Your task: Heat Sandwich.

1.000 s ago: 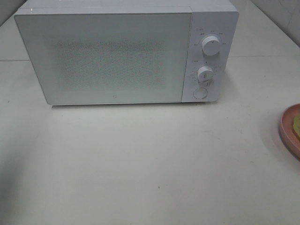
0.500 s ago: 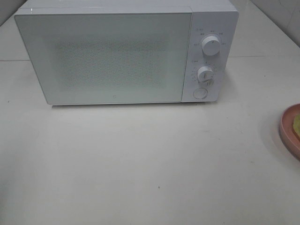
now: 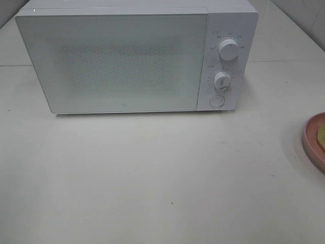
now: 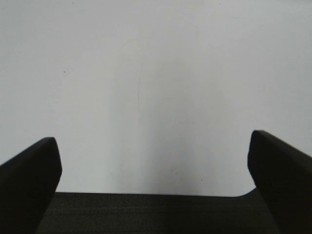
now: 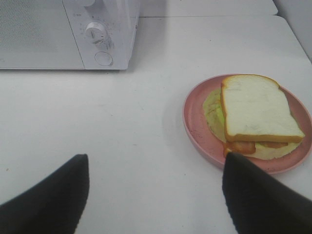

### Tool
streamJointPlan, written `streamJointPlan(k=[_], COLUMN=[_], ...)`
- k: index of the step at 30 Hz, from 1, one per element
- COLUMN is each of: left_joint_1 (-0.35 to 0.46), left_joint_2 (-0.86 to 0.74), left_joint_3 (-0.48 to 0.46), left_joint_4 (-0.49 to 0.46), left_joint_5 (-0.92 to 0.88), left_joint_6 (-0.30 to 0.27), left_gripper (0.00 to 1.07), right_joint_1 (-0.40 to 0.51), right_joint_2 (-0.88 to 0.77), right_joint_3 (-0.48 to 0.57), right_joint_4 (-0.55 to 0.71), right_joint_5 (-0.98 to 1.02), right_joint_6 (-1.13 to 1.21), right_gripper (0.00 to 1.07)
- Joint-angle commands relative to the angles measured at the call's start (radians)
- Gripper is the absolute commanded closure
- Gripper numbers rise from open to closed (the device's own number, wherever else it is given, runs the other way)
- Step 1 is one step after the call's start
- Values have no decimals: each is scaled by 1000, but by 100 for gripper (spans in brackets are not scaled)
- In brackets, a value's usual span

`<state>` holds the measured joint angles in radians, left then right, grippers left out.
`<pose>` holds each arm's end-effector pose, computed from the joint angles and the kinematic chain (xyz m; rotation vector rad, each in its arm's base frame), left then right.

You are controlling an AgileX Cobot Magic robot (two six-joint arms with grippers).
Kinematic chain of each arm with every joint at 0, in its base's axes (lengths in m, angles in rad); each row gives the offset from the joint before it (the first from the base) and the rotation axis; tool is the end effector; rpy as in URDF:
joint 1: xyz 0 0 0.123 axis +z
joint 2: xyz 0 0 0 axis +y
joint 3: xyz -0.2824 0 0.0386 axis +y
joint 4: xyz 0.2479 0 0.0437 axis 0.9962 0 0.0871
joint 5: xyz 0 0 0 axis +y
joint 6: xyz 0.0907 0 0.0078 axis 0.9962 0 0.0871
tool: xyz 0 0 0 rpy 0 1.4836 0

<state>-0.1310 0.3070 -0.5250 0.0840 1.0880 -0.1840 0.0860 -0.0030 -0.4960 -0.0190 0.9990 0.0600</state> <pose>0.0400 0.0016 0.2774 -0.0528 2.3493 -0.0480 -0.0023 -0.0017 0.2811 -0.0256 1.9840 0.0721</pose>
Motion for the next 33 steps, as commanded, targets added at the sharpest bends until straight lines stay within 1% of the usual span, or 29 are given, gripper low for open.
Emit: streamJointPlan(k=[1, 2, 4, 6, 7, 8, 9, 11, 13, 15, 17, 28, 29, 30, 31, 32, 33], left_joint_1=[1, 8, 19, 65, 120, 147, 147, 177, 178, 178, 178, 178, 178, 178, 178, 178, 178], left_joint_2=[-42, -75, -89, -125, -173, -199, -199, -279, -333, -341, -319, -317, -317, -317, -317, -317, -317], left_joint_3=[3, 3, 3, 3, 3, 3, 3, 3, 3, 2, 1, 1, 7, 7, 7, 7, 8], left_joint_4=[-5, -4, -5, -5, -5, -5, -5, -5, -5, -4, -4, -5, -1, -10, -27, -27, -84], left_joint_5=[-9, -9, -9, -9, -9, -9, -9, -9, -9, -7, -12, -12, -10, -12, -14, -14, -15], left_joint_6=[-3, -3, -3, -3, -3, -3, -3, -4, -4, -5, -6, -6, 24, 46, 80, 80, 160], left_gripper=[7, 7, 7, 7, 7, 7, 7, 8, 8, 8, 8, 8, 8, 8, 8, 8, 8], right_joint_1=[-5, -5, -5, -5, -5, -5, -5, -5, -5, -5, -5, -5, -5, -5, -5, -5, -5], right_joint_2=[-29, -29, -29, -29, -29, -29, -29, -29, -29, -29, -29, -29, -29, -29, -29, -29, -29], right_joint_3=[0, 0, 0, 0, 0, 0, 0, 0, 0, 0, 0, 0, 0, 0, 0, 0, 0], right_joint_4=[0, 0, 0, 0, 0, 0, 0, 0, 0, 1, 1, 1, 1, 1, 1, 1, 1], right_joint_5=[-3, -3, -3, -3, -3, -3, -3, -3, -3, -3, -3, -3, -3, -3, -3, -3, -3], right_joint_6=[1, 1, 1, 1, 1, 1, 1, 1, 1, 1, 3, 2, 2, 2, 2, 2, 2], right_gripper=[34, 34, 34, 34, 34, 34, 34, 34, 34, 34, 34, 34, 34, 34, 34, 34, 34])
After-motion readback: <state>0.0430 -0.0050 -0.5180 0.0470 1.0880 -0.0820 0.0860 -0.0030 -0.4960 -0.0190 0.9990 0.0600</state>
